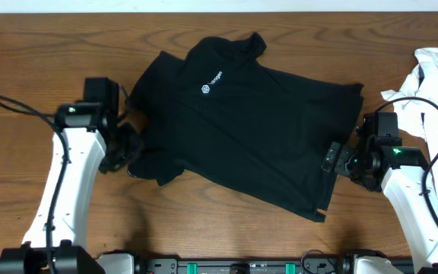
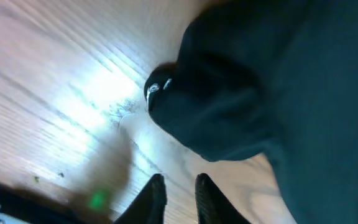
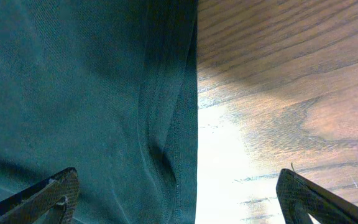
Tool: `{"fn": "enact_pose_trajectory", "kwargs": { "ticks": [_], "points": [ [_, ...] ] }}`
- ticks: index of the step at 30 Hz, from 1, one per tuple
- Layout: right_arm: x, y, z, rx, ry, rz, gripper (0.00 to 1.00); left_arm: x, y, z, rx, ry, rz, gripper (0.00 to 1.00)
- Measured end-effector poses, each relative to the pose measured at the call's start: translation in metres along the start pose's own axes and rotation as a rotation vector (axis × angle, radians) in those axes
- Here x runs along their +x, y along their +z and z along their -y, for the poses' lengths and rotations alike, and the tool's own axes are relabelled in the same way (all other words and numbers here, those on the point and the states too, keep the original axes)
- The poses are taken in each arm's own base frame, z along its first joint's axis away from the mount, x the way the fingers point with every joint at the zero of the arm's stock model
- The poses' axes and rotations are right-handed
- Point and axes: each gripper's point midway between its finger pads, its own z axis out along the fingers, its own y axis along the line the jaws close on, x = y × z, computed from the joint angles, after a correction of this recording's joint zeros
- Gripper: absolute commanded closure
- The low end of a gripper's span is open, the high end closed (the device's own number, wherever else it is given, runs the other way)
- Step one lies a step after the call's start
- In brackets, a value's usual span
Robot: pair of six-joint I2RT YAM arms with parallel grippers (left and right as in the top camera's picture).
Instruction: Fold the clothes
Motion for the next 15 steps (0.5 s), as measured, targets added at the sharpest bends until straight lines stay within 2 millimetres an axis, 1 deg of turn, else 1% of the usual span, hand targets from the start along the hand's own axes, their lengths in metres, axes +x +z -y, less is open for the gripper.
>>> {"fn": "enact_pose_trajectory", "kwargs": {
  "ticks": [6,9,12,15],
  "points": [
    [0.0,0.0,0.0,-0.001,0.0,0.0,0.01,0.015,0.047,-0.004,0.023,0.0,-0.033,0.9],
    [0.0,0.0,0.0,-0.001,0.0,0.0,0.01,0.021,0.068,0.001,0.078,0.005,-0.041,0.9],
    [0.0,0.0,0.0,-0.001,0.0,0.0,0.01,0.025,0.08,0.006,0.125,0.011,-0.042,0.9],
    [0.0,0.0,0.0,-0.001,0.0,0.0,0.01,0.023,0.085,0.011,0.156,0.029,-0.031,0.87]
  ]
}}
